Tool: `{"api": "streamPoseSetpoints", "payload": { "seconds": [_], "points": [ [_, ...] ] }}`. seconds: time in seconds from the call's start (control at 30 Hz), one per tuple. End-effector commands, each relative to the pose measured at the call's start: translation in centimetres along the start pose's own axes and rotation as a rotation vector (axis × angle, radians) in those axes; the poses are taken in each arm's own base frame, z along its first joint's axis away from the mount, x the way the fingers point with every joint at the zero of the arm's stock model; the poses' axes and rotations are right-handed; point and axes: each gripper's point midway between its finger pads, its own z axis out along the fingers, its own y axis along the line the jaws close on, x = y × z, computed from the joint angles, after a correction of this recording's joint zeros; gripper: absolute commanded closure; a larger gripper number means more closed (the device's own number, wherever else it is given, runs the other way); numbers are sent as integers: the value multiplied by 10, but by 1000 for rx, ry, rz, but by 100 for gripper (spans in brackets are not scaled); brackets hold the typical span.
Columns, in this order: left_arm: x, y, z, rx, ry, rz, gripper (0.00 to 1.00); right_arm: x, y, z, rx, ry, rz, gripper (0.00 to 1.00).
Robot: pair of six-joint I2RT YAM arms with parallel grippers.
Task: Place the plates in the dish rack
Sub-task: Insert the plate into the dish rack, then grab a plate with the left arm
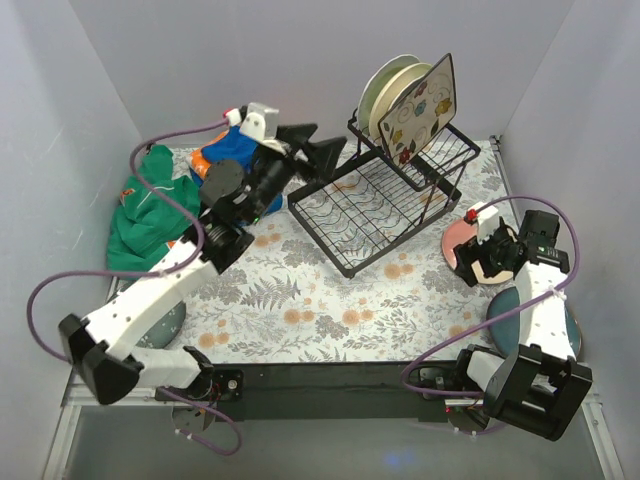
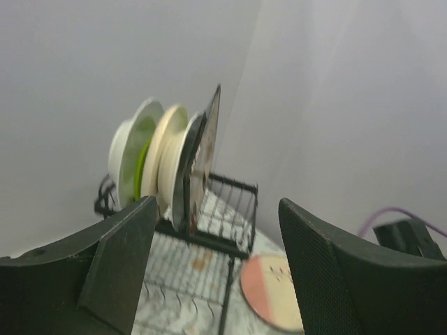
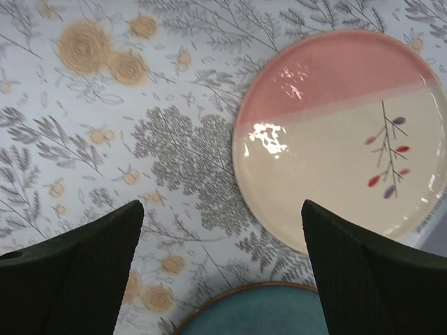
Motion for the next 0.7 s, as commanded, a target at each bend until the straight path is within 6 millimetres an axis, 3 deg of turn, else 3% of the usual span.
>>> {"api": "streamPoseSetpoints", "payload": {
  "seconds": [0.0, 0.03, 0.07, 0.1, 0.17, 0.23, 0.3, 0.33, 0.67],
  "points": [
    [78, 16, -68, -95, 273, -177, 31, 22, -19, -24, 85, 183, -146, 2],
    [67, 13, -84, -87, 255, -203, 31, 25, -20, -26, 96, 203, -143, 2],
    [78, 15, -95, -104, 288, -231, 30, 33, -22, -31, 122, 247, -140, 2],
    [102, 17, -112, -121, 341, -284, 30, 41, -21, -32, 133, 276, -120, 2],
    [105, 16, -133, -128, 354, -336, 30, 56, -25, -40, 191, 349, -101, 2],
    [136, 19, -157, -159, 428, -412, 29, 76, -20, -40, 201, 405, -83, 2],
    [140, 18, -170, -167, 428, -464, 29, 86, -19, -45, 234, 441, -80, 2],
    [152, 19, -179, -183, 453, -501, 29, 95, -15, -44, 229, 458, -71, 2],
    [175, 23, -214, -248, 500, -615, 29, 124, 0, -40, 202, 544, -2, 2]
  ]
}}
